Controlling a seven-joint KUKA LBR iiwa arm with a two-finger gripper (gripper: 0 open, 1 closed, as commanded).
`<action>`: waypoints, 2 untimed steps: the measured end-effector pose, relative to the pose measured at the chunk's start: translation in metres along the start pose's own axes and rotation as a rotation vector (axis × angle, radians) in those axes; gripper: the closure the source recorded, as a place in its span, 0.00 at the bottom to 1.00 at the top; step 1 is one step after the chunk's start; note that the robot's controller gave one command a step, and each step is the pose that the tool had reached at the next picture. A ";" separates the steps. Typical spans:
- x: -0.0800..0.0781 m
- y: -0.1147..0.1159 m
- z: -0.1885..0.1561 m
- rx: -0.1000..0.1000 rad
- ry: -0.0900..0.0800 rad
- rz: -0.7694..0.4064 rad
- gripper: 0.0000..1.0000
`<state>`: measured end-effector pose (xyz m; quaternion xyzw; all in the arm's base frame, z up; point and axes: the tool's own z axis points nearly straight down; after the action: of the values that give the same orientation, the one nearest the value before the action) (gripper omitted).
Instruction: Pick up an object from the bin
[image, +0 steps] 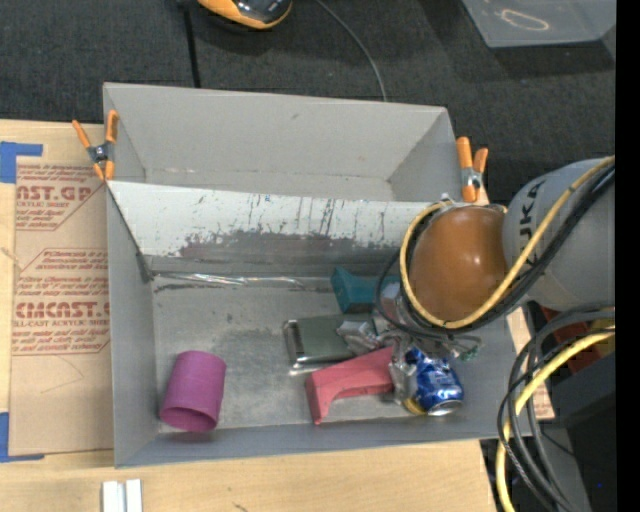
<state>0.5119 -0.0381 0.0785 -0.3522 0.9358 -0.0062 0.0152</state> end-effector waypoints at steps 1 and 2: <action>0.000 0.000 0.000 0.000 0.000 0.000 1.00; 0.000 0.000 0.000 0.000 0.000 -0.001 1.00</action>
Offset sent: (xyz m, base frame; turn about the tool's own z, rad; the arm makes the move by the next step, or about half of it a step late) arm 0.0000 0.0000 0.0000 0.0000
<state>0.5118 -0.0380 0.0785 -0.3525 0.9357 -0.0063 0.0153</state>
